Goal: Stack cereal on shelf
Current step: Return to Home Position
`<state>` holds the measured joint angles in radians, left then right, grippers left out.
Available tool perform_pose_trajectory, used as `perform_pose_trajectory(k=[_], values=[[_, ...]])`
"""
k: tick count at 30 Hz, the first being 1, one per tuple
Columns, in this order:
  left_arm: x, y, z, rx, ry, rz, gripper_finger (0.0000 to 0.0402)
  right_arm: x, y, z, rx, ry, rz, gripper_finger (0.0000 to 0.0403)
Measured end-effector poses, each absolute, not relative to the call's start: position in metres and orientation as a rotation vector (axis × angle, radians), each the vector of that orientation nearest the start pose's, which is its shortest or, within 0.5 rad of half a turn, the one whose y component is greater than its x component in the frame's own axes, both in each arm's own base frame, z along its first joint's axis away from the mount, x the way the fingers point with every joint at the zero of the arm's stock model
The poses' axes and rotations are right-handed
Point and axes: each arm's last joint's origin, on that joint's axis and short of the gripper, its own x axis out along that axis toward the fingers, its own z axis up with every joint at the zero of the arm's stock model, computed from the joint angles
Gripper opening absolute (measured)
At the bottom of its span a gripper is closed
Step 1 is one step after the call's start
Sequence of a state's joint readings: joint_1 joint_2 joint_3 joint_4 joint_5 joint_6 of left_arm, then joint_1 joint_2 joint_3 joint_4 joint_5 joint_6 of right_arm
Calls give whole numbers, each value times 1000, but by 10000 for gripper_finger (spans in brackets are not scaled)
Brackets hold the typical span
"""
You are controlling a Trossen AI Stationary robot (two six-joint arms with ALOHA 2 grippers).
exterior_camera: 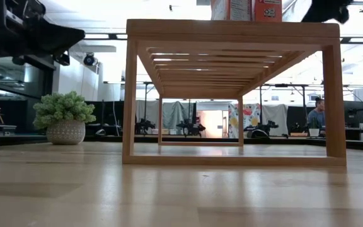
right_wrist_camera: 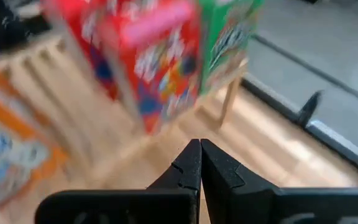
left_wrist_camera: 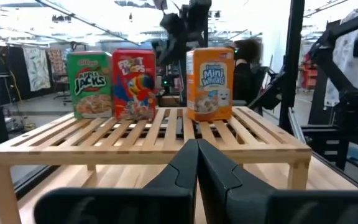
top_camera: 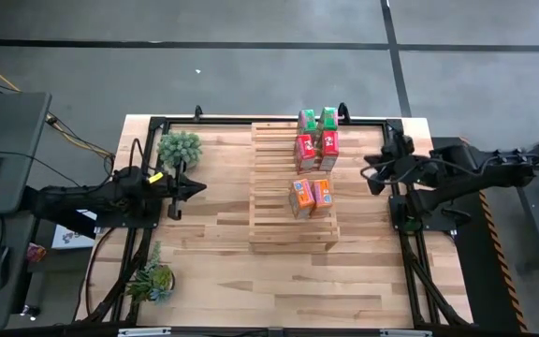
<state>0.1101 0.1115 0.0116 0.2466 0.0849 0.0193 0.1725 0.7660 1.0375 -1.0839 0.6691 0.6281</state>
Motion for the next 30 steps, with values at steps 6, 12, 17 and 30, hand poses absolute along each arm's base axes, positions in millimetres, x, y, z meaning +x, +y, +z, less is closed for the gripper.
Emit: perform_pose_trajectory(k=[6,12,17,30], values=[[102,10,183,24,-150,59,0,109,10,290,264,525,-497,0],[102,10,183,22,-150,78,0,105,14,250,180,271,-326,0],[102,10,183,22,-150,79,0,97,12,233,133,52,-157,0],[102,10,183,22,-150,79,0,97,6,172,158,-67,-6,0]])
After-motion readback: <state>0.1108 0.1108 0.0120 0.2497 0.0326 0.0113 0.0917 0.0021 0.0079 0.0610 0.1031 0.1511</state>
